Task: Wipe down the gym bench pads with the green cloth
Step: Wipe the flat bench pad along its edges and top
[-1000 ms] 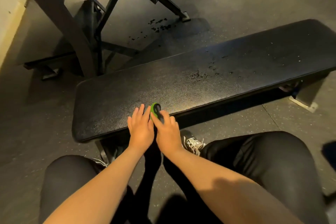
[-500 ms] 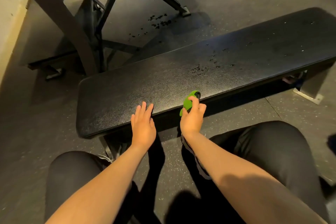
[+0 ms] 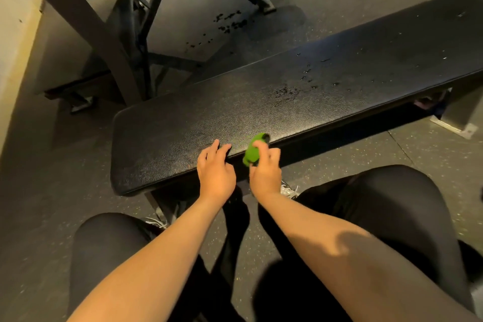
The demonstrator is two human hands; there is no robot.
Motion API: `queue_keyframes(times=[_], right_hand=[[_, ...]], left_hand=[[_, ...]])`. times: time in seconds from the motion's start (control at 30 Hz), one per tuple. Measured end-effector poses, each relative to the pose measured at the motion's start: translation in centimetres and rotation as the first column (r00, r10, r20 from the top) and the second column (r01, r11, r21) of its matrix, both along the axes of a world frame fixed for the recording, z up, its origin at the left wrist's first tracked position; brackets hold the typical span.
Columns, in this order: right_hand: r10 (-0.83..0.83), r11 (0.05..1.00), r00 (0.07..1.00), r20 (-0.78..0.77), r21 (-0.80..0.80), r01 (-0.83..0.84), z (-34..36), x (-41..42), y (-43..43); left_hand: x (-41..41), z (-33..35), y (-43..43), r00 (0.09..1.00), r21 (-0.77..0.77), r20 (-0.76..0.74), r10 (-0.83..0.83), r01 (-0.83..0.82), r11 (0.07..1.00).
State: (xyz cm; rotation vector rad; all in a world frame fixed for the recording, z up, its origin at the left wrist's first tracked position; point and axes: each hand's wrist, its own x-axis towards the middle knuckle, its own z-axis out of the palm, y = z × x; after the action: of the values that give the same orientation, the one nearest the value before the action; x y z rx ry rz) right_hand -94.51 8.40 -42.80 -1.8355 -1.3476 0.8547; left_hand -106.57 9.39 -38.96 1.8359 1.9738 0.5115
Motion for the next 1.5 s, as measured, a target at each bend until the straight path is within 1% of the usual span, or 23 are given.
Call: queue_keyframes(times=[0.1,0.2,0.27,0.37,0.4,0.47,0.5,0.57,0.6,0.63,0.73,0.8,0.87,0.93,1.0,1.03,1.1,1.2,1.27,1.3,1.33,1.37,1.5], right_hand=[[-0.167,0.986,0.985,-0.037,-0.009,0.167,-0.2,3.2,0.9],[-0.44,0.898,0.885,-0.151,-0.06,0.436,0.2,5.8,2.3],[-0.487,0.873,0.855,-0.179,-0.084,0.48,0.4,6.7,2.9],[-0.533,0.845,0.802,-0.269,-0.118,0.522,0.2,5.5,3.1],[-0.564,0.821,0.753,-0.339,-0.134,0.555,0.1,4.7,3.2],[-0.63,0.758,0.585,-0.51,-0.243,0.605,-0.2,2.8,3.4],[-0.647,0.736,0.475,-0.596,-0.323,0.595,-0.3,2.0,3.5],[-0.62,0.748,0.289,-0.729,-0.438,0.499,-0.3,0.5,3.2],[-0.598,0.768,0.243,-0.764,-0.458,0.449,-0.2,-0.1,2.9],[-0.577,0.791,0.233,-0.783,-0.464,0.399,-0.2,-0.6,2.5],[-0.514,0.857,0.294,-0.806,-0.472,0.206,-0.4,-2.1,1.3],[-0.452,0.883,0.391,-0.801,-0.464,0.071,-0.6,-3.4,0.8],[-0.395,0.897,0.486,-0.779,-0.443,0.018,-0.4,-4.1,0.8],[-0.372,0.903,0.574,-0.729,-0.428,0.041,0.1,-3.5,1.4],[-0.415,0.886,0.668,-0.618,-0.44,0.144,0.3,-2.0,2.2],[-0.468,0.864,0.687,-0.556,-0.453,0.221,0.2,-1.2,2.5],[-0.584,0.806,0.64,-0.499,-0.45,0.385,0.5,0.4,2.7],[-0.703,0.707,0.489,-0.516,-0.433,0.56,1.6,2.6,3.2],[-0.73,0.672,0.402,-0.553,-0.471,0.572,1.8,3.7,3.9],[-0.726,0.68,0.391,-0.566,-0.505,0.531,1.6,3.6,4.1],[-0.71,0.703,0.415,-0.569,-0.536,0.467,1.6,3.2,4.1],[-0.678,0.734,0.464,-0.569,-0.549,0.399,1.4,2.3,3.9],[-0.495,0.83,0.615,-0.614,-0.543,0.127,1.2,-1.7,2.3]], left_hand=[[0.0,0.1,0.0,0.999,-0.005,0.021,0.034,-0.034,0.999],[-0.6,-0.2,-0.4,0.999,0.01,-0.009,-0.032,0.032,0.999],[-0.8,-0.4,-0.7,0.998,0.02,-0.025,-0.057,0.058,0.998],[-0.5,-0.6,-0.8,1.0,0.024,-0.002,-0.021,0.021,1.0],[-0.2,-0.6,-0.7,1.0,0.025,0.011,-0.002,0.002,1.0],[-0.1,-0.6,-0.7,1.0,0.024,0.018,0.017,-0.017,1.0],[-0.1,-0.6,-0.6,1.0,0.025,0.017,0.009,-0.009,1.0],[-0.4,-0.6,-0.7,1.0,0.018,0.019,-0.017,0.017,1.0],[-0.7,-0.6,-0.6,0.999,0.017,0.023,-0.035,0.035,0.999],[-0.9,-0.7,-0.5,0.998,0.017,0.027,-0.053,0.052,0.998],[-1.5,-1.0,-0.6,0.997,0.022,0.026,-0.076,0.075,0.997],[-1.3,-1.1,-0.7,0.997,0.015,0.051,-0.057,0.057,0.998],[-1.1,-1.0,-0.7,0.997,0.012,0.072,-0.04,0.039,0.999],[-1.3,-1.0,-0.8,0.997,0.018,0.062,-0.053,0.052,0.999],[-1.7,-1.1,-0.8,0.996,0.024,0.034,-0.085,0.085,0.996],[-1.9,-1.1,-0.8,0.995,0.023,0.025,-0.097,0.096,0.995],[-2.1,-1.0,-0.8,0.993,0.016,0.034,-0.109,0.109,0.994],[-2.5,-0.9,-1.0,0.989,0.017,0.058,-0.135,0.134,0.991],[-2.7,-0.9,-1.1,0.986,0.015,0.069,-0.151,0.15,0.989],[-2.8,-0.9,-1.2,0.985,0.016,0.074,-0.154,0.153,0.988],[-2.8,-0.9,-1.2,0.985,0.019,0.081,-0.153,0.152,0.988],[-2.8,-0.9,-1.2,0.985,0.025,0.092,-0.149,0.147,0.989],[-2.5,-1.0,-1.2,0.987,0.04,0.106,-0.122,0.118,0.992]])
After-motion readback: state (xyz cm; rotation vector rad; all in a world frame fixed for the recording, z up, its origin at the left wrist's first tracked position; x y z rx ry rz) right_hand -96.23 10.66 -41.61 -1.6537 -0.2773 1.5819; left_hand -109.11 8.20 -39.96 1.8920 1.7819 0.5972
